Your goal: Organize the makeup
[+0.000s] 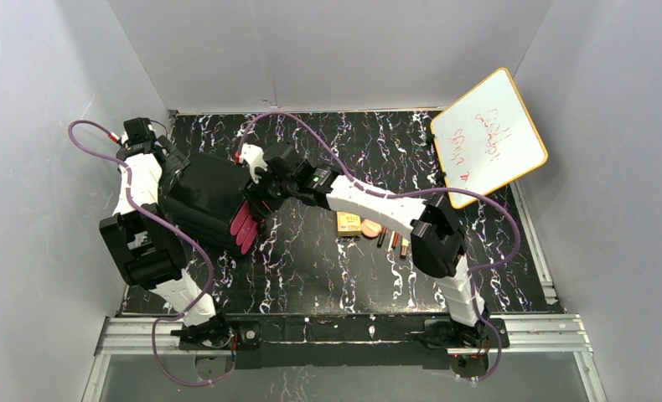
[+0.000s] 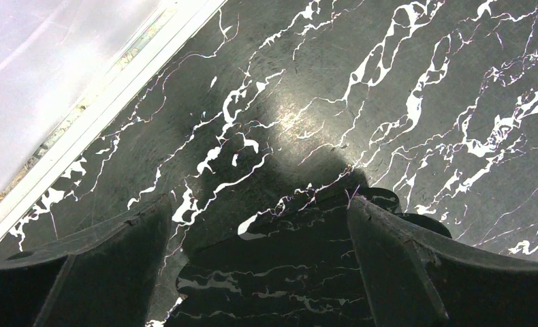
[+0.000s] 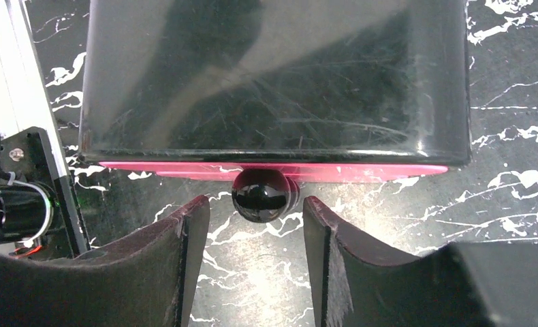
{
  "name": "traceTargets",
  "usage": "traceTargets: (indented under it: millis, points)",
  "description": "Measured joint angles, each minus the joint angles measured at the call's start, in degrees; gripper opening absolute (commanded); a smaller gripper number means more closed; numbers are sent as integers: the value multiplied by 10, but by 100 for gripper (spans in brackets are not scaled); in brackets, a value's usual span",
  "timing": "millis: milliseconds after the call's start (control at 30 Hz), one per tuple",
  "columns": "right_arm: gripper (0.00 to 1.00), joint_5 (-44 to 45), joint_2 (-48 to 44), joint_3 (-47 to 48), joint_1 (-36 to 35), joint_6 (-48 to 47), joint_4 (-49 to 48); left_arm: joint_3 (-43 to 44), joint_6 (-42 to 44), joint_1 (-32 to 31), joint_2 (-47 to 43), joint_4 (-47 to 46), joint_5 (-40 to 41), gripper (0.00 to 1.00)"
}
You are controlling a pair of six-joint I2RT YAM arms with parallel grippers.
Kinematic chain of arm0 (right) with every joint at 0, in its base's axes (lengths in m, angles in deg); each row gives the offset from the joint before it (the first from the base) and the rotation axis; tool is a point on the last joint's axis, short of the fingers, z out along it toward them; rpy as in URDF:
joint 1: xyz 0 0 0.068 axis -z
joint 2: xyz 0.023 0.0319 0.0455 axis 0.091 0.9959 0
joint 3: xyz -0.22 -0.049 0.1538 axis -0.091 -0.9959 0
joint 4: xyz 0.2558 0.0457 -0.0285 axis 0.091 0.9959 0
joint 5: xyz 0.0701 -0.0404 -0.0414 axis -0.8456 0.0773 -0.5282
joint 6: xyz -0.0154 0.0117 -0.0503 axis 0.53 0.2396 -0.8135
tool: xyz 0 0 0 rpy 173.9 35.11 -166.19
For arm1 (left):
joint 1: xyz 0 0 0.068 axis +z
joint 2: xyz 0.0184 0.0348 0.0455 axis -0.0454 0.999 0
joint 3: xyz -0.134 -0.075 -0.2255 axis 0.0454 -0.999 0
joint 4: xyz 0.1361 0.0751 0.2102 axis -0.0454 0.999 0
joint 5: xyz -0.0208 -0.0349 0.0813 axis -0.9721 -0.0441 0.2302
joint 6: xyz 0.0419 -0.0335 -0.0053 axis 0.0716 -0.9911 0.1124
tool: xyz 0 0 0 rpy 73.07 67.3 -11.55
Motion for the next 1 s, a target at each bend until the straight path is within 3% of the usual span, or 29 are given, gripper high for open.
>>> traceTargets:
  millis: [133,267,467,700,1000]
  points:
    - [51,-12,16,26,-1,0,9,0,0,0,0,0,0,98]
    - [51,-16,37,52,-2,-1,20,0,1,0,0,0,0,98]
    - [30,-16,50,62,-2,-5,34,0,3,0,0,0,0,98]
    - [29,-7,42,49,-5,-19,29,1,5,0,0,0,-1,98]
    - [29,28,-63,-93,-7,-38,25,3,9,0,0,2,-3,98]
